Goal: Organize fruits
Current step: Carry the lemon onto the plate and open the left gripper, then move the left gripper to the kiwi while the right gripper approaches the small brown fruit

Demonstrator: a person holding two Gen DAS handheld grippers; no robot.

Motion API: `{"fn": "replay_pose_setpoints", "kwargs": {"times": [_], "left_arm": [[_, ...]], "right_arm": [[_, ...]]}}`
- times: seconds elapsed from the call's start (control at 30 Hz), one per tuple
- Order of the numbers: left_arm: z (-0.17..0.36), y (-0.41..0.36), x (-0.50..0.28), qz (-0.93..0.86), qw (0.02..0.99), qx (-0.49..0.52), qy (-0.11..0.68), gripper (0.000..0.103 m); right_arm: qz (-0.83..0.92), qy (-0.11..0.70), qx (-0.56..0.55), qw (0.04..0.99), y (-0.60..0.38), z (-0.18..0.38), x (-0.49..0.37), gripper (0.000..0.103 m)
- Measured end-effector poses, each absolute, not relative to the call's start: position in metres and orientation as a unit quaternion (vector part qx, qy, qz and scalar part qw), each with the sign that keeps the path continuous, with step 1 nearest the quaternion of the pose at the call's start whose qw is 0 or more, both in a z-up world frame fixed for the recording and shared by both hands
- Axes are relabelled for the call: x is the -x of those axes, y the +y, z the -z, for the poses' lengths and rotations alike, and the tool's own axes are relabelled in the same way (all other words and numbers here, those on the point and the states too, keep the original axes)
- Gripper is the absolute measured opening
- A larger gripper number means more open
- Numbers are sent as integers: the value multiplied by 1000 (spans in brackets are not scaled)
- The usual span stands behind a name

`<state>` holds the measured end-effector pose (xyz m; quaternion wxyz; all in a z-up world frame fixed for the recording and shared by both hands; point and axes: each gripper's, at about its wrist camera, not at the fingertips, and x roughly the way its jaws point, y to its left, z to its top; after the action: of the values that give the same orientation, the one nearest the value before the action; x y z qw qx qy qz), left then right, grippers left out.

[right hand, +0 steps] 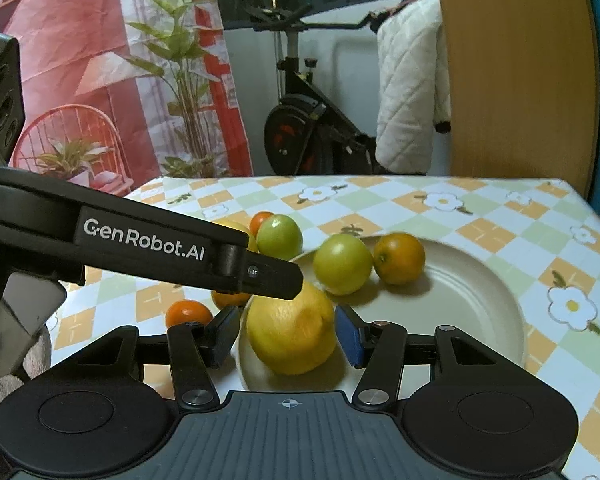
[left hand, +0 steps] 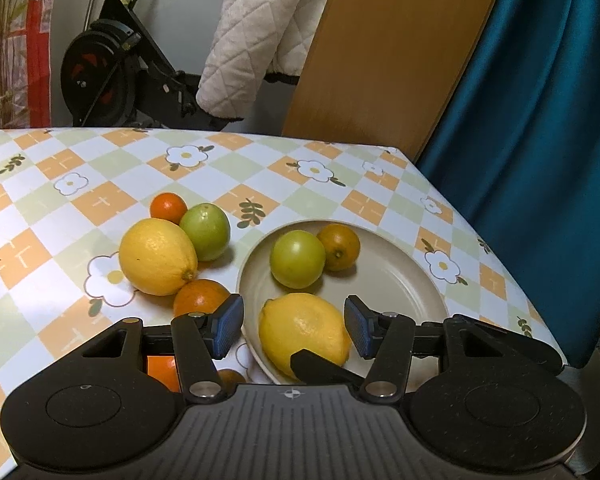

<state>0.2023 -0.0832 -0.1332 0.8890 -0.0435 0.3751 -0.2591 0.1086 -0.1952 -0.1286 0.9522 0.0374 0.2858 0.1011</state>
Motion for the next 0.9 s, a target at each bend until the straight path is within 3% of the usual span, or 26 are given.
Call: {"fn": "replay_pose_setpoints", "kwargs": {"times": [0.9], "left_arm": [[111, -10, -133, 188, 920, 53, 341, 58]], "right_arm": [[-150, 273, 0, 950, -161, 112, -69, 47]]}}
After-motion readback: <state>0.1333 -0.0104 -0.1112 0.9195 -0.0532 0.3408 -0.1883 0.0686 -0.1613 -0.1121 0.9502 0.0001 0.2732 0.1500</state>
